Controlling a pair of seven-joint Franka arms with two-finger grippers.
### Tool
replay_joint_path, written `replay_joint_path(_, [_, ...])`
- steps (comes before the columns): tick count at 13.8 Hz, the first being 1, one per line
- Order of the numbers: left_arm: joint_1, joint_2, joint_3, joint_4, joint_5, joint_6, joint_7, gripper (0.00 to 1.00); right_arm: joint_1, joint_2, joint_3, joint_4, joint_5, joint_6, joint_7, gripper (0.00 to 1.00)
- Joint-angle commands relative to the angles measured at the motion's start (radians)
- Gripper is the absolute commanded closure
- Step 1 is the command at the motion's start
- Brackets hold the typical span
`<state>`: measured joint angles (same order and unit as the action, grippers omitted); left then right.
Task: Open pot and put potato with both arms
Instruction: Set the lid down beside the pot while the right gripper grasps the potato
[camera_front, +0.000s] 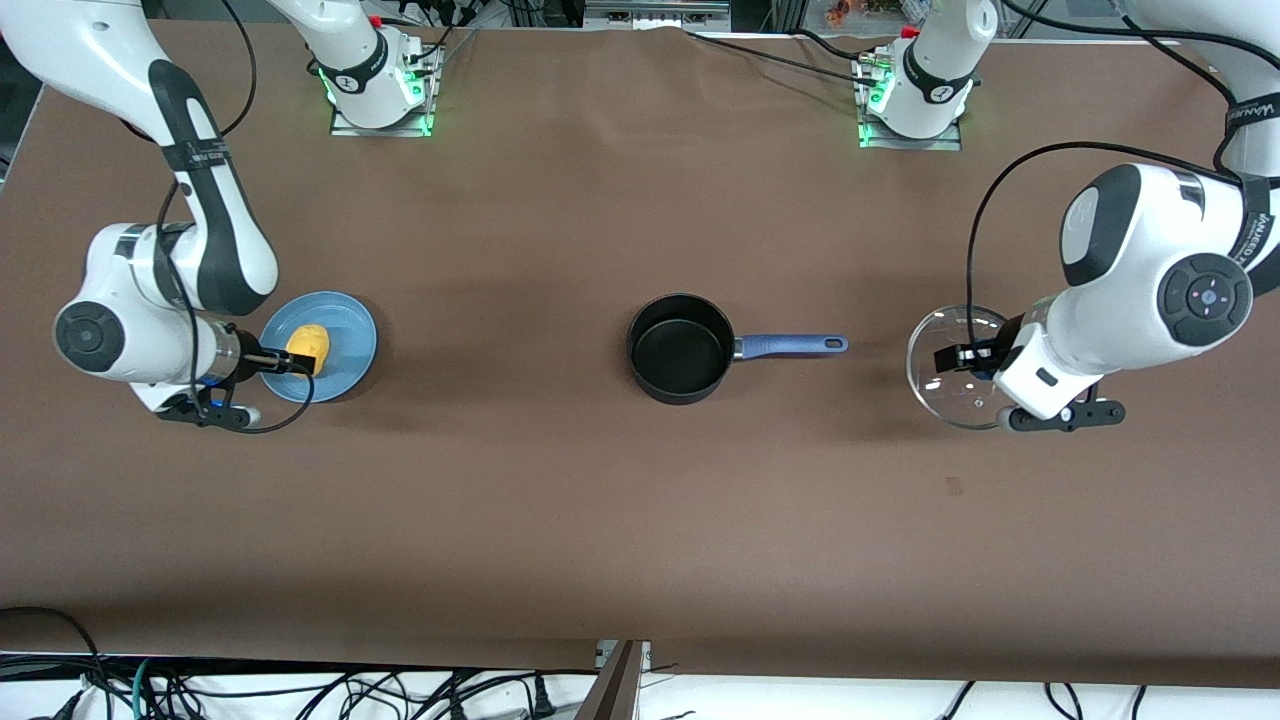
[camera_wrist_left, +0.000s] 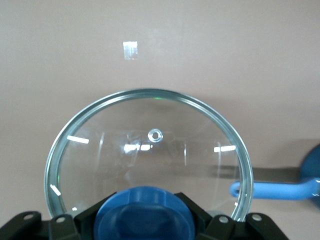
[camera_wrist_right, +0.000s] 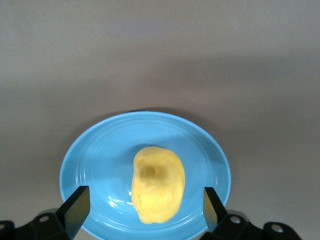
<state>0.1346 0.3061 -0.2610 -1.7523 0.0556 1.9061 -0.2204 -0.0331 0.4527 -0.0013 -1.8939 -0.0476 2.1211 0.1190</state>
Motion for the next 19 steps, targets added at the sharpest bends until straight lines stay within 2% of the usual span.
replay_joint_path(1, [0.055, -0.149, -0.01, -0.345, -0.005, 0.262, 0.102, 0.5, -0.005, -0.02, 0.006, -0.056, 0.003, 0.052, 0.025, 0.0])
replay_joint_path(4, [0.094, -0.133, -0.009, -0.536, 0.026, 0.531, 0.139, 0.48, -0.007, 0.006, 0.006, -0.08, 0.002, 0.107, 0.024, 0.0])
replay_joint_path(7, [0.123, -0.056, -0.009, -0.562, 0.111, 0.614, 0.139, 0.43, -0.008, 0.008, 0.006, -0.109, 0.002, 0.14, 0.024, 0.0])
replay_joint_path(9, [0.146, 0.005, -0.009, -0.559, 0.125, 0.669, 0.139, 0.31, -0.008, 0.018, 0.004, -0.111, 0.002, 0.14, 0.024, 0.01])
replay_joint_path(10, [0.145, 0.019, -0.007, -0.553, 0.136, 0.674, 0.139, 0.19, -0.01, 0.026, 0.003, -0.111, 0.002, 0.138, 0.024, 0.07])
replay_joint_path(11, [0.146, 0.018, -0.006, -0.547, 0.147, 0.669, 0.135, 0.14, -0.011, 0.029, 0.001, -0.113, 0.002, 0.132, 0.024, 0.19])
replay_joint_path(12, [0.146, 0.007, -0.006, -0.524, 0.147, 0.651, 0.131, 0.02, -0.01, 0.032, -0.002, -0.117, 0.002, 0.129, 0.024, 0.34])
replay_joint_path(14, [0.146, -0.004, -0.01, -0.401, 0.147, 0.505, 0.131, 0.0, -0.01, 0.031, -0.002, -0.117, 0.002, 0.106, 0.025, 0.63])
replay_joint_path(15, [0.145, -0.004, -0.014, -0.315, 0.147, 0.394, 0.134, 0.0, -0.01, 0.029, -0.002, -0.111, 0.003, 0.091, 0.025, 0.74])
replay_joint_path(16, [0.145, -0.018, -0.015, -0.237, 0.144, 0.293, 0.144, 0.0, -0.01, 0.021, 0.0, -0.096, 0.003, 0.074, 0.021, 0.8])
replay_joint_path(17, [0.143, -0.036, -0.02, -0.184, 0.133, 0.243, 0.151, 0.0, -0.01, 0.005, 0.001, -0.068, 0.005, 0.036, 0.016, 0.8])
replay_joint_path(19, [0.146, -0.082, -0.027, -0.135, 0.094, 0.232, 0.15, 0.0, -0.001, -0.02, 0.023, 0.045, 0.014, -0.12, 0.017, 0.8])
